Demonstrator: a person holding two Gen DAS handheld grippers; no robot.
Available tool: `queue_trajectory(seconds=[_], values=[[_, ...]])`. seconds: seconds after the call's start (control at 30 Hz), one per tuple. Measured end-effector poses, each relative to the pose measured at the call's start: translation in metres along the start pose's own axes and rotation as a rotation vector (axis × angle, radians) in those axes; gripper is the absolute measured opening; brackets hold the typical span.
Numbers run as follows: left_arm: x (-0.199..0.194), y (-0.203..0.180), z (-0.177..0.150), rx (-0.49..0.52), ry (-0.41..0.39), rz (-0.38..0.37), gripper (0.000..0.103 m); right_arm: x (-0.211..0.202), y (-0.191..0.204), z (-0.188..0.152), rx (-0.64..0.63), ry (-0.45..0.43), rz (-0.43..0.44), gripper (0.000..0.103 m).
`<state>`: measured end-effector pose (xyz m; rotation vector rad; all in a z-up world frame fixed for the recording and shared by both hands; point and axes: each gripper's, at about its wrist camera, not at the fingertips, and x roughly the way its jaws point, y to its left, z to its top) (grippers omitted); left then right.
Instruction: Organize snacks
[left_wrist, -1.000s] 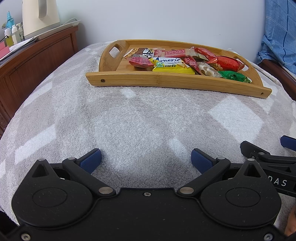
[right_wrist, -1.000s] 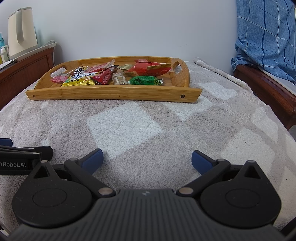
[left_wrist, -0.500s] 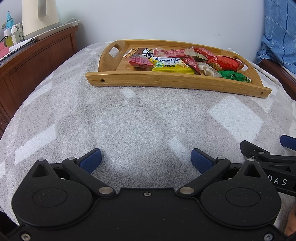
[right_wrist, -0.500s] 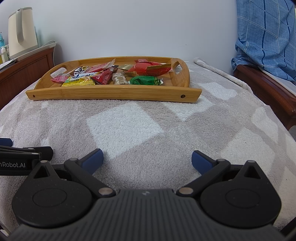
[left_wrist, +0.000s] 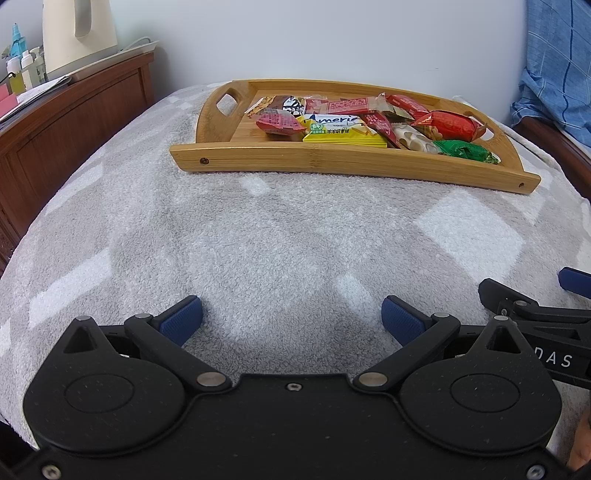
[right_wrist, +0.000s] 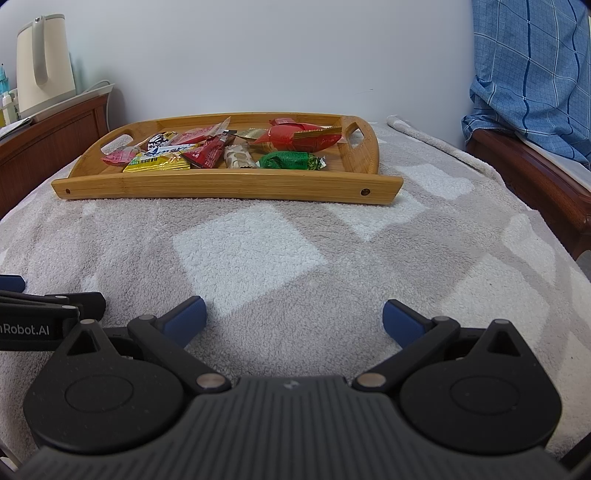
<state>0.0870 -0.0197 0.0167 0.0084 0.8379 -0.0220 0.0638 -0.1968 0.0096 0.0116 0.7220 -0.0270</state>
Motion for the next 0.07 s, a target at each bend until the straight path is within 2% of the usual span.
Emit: queue_trajectory(seconds=[0.07], values=[[-0.0003, 0.0004, -0.0002, 0.000, 0.000, -0.001, 0.103, 0.0000, 0.0000, 0.0000, 0.000, 0.000, 0.000, 0.103]])
